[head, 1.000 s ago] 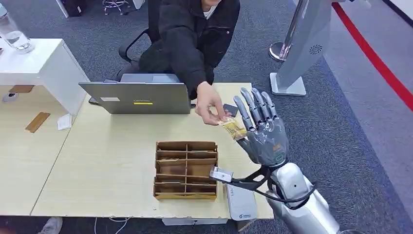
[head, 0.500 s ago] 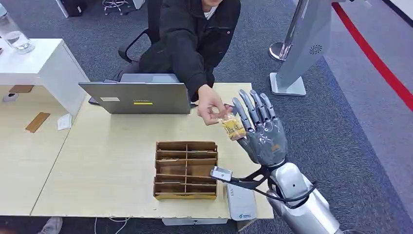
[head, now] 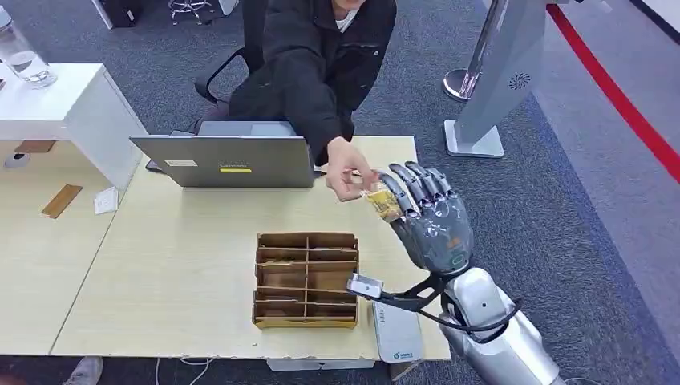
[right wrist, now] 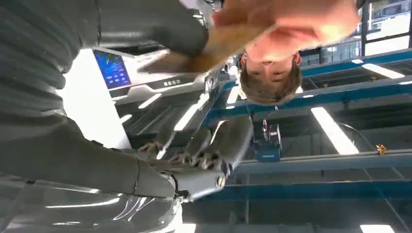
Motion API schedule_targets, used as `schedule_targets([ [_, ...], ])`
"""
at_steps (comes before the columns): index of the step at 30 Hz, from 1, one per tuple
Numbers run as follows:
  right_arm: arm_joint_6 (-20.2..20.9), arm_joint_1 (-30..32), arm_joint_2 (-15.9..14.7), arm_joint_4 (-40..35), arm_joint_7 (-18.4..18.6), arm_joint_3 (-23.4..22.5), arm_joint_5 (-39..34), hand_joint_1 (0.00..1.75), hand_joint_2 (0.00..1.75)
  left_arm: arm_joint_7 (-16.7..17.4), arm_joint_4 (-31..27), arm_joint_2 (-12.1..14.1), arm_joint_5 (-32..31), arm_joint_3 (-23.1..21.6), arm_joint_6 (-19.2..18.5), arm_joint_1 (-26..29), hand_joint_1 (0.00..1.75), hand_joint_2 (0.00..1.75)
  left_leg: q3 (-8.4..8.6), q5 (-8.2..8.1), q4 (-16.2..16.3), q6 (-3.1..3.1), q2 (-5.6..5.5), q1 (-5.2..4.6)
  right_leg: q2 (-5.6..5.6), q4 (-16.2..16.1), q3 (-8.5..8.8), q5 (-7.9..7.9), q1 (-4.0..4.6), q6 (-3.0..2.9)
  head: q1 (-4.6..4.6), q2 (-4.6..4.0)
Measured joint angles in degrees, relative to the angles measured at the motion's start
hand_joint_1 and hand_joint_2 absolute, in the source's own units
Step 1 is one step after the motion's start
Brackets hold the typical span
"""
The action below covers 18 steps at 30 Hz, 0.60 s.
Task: Pass the card to the sensor for recognition and then transmit it.
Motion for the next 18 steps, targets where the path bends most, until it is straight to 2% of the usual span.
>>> schedule_targets([
  [18,0.0,-0.01,0.0,0.0,-0.72,0.31,-2.32,1.75,1.75,0.13,0.0,0.02,-0.24,0.0,0.0,0.0,0.0,0.0,0.0,0.0,0.0,0.0,0.0,0.0,0.0,0.0,0.0,0.0,0.0,0.0,0.02,0.0],
])
